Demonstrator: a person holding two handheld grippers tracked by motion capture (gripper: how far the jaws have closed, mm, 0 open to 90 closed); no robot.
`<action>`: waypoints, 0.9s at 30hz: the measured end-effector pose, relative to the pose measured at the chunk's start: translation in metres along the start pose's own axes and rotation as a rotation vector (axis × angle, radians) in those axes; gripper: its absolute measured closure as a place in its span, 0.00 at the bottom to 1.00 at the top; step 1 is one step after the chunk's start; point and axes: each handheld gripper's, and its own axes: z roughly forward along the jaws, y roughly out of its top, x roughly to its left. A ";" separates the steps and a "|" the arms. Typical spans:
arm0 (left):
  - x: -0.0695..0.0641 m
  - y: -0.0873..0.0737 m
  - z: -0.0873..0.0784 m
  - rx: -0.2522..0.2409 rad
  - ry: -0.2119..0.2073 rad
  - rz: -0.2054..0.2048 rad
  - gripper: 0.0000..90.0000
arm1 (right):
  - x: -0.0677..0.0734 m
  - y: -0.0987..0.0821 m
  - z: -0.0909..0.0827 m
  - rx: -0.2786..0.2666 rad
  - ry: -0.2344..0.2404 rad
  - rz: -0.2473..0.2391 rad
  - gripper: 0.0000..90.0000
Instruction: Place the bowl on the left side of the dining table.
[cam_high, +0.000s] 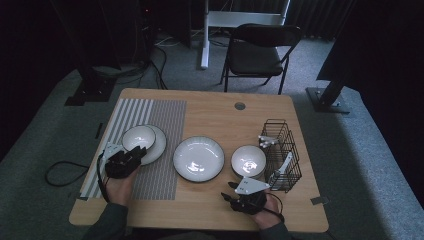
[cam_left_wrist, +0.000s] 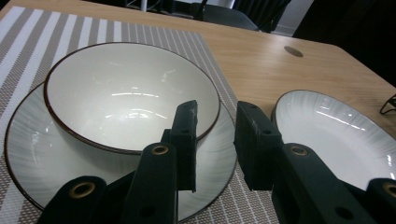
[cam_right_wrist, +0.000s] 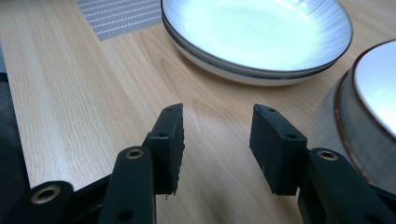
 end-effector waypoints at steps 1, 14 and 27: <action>0.000 0.000 0.000 0.000 -0.002 0.000 0.78 | 0.000 0.001 -0.001 -0.005 -0.003 -0.003 0.60; -0.011 -0.010 -0.006 0.011 -0.032 0.013 0.78 | -0.001 0.026 -0.032 -0.055 -0.044 -0.051 0.60; -0.020 -0.024 -0.001 0.053 -0.044 0.042 0.78 | -0.004 0.047 -0.065 -0.100 -0.071 -0.099 0.60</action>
